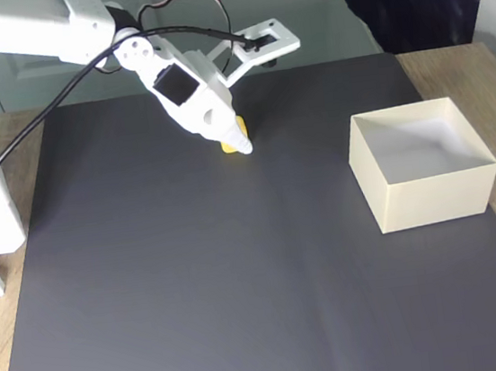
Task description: Grasp a cube block and put it in the white box.
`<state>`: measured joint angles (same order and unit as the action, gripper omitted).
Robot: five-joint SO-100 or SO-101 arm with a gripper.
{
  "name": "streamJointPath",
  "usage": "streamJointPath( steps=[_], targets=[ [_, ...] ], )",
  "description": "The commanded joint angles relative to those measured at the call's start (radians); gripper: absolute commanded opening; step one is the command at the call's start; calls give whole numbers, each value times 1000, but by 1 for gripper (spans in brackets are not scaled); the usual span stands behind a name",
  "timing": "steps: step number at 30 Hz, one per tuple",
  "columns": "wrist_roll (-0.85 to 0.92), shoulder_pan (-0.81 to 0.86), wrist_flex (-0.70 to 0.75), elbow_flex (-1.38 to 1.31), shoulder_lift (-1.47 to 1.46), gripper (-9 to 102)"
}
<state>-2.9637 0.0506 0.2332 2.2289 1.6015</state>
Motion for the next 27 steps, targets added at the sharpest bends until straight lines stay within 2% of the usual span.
streamJointPath(
  steps=[1, 12, 27],
  targets=[
    [9, -32, -26, -48, -11, 30],
    [40, -77, -67, -69, -77, 27],
    [34, -54, -71, -78, -126, 20]
  ],
)
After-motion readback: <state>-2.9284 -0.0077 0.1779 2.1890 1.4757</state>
